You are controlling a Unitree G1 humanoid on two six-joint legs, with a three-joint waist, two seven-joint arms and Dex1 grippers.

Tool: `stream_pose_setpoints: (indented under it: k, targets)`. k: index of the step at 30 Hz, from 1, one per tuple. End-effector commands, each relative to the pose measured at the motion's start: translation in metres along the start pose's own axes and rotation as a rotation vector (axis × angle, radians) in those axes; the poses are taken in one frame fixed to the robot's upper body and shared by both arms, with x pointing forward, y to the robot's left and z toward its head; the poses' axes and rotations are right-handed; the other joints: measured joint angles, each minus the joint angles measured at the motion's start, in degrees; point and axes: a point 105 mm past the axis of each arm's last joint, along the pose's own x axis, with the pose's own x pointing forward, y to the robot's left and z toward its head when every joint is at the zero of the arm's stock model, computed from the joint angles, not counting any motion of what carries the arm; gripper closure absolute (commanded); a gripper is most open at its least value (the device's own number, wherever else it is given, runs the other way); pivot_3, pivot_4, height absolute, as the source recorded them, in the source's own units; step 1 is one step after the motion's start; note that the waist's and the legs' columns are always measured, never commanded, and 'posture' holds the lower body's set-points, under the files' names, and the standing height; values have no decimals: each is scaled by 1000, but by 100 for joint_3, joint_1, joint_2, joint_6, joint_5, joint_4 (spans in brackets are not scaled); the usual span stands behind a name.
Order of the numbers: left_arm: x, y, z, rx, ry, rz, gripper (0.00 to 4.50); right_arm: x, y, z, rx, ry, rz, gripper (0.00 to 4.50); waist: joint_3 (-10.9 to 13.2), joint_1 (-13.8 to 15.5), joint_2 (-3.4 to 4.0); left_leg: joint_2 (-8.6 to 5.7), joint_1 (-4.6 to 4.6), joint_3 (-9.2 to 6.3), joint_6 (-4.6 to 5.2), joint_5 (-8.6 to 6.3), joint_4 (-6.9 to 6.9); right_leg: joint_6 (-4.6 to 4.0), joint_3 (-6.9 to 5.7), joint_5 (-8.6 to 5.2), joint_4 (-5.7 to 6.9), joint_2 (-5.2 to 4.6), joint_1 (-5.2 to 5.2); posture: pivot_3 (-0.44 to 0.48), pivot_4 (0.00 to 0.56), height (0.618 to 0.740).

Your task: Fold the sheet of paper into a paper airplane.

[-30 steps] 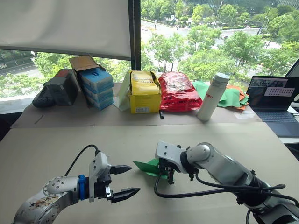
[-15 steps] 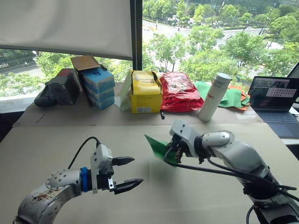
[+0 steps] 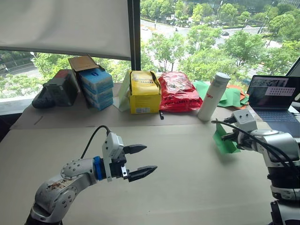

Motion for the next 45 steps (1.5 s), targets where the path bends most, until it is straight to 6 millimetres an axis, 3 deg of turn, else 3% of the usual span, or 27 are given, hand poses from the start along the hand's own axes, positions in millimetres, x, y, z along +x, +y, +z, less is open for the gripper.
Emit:
stream_pose_setpoints:
  k: [1, 10, 19, 23, 24, 26, 28, 34, 36, 41, 45]
  targets:
    - [3, -7, 6, 13, -16, -35, 0, -3, -12, 6, 13, -20, -45, 4485, 0, -10, 0, 2, 0, 1, 0, 0, 0, 0, 1, 0, 0, 2, 0, 0, 150, 740]
    - [1, -9, 1, 24, -2, -41, 0, 2, -10, 2, 28, -15, -28, 4485, 0, 15, 0, 2, -1, 0, 2, 0, 1, 1, 3, 0, -2, 2, 0, 0, 150, 740]
    - [-2, -5, -2, 34, 11, -40, 0, -14, -10, 25, 71, -132, -10, 1569, 0, 23, 1, 2, -3, 0, 3, 1, 1, 2, 3, 1, -3, 2, -1, 0, 150, 740]
    - [-9, 1, -6, 50, 21, 9, 0, -35, 12, 55, 32, -340, 127, 133, 0, 22, 1, 3, -3, 0, 3, 1, 1, 2, 3, 1, -2, 2, -1, 0, 150, 740]
    - [-12, 3, -8, 55, 19, 33, 0, -42, 23, 62, -13, -409, 182, 24, 0, 11, 1, 3, -2, 0, 2, 1, 0, 2, 3, 1, -2, 3, -2, 0, 150, 740]
    - [-18, 11, -12, 71, 10, 101, 0, -60, 54, 69, -90, -550, 348, 24, 0, 6, 1, 5, 0, -1, 2, 1, -3, 2, 5, 1, -5, 5, -2, 0, 150, 740]
    - [-27, 21, -21, 89, 17, 190, 0, -76, 81, 64, -67, -648, 520, 24, 0, 12, 1, 10, 1, -4, 2, 1, -5, 2, 3, 1, -12, 9, 3, 0, 150, 740]
    - [-50, 60, -23, 132, -75, 524, 0, -68, 127, 13, -204, -656, 645, 24, 1, 103, 1, -4, -4, -11, 19, -9, 5, 14, 1, 8, -15, -9, 7, 0, 150, 740]
    - [-58, 71, -22, 145, -102, 639, 0, -60, 137, 1, -161, -659, 659, 24, 1, 85, -2, -12, 2, -9, 21, -8, 7, 23, 14, 14, -16, -12, 9, 0, 150, 740]
    - [-59, 72, -32, 105, -102, 676, 0, -42, 146, -29, -176, -610, 645, 24, 0, 33, -2, -10, 5, -6, 15, -4, 5, 21, 19, 14, -6, -7, 4, 0, 150, 740]
    - [-60, 72, -36, 96, -94, 693, 0, -38, 146, -34, -165, -613, 643, 24, 1, 28, -2, -10, 5, -3, 15, -4, 5, 22, 21, 14, -7, -6, 4, 0, 150, 740]
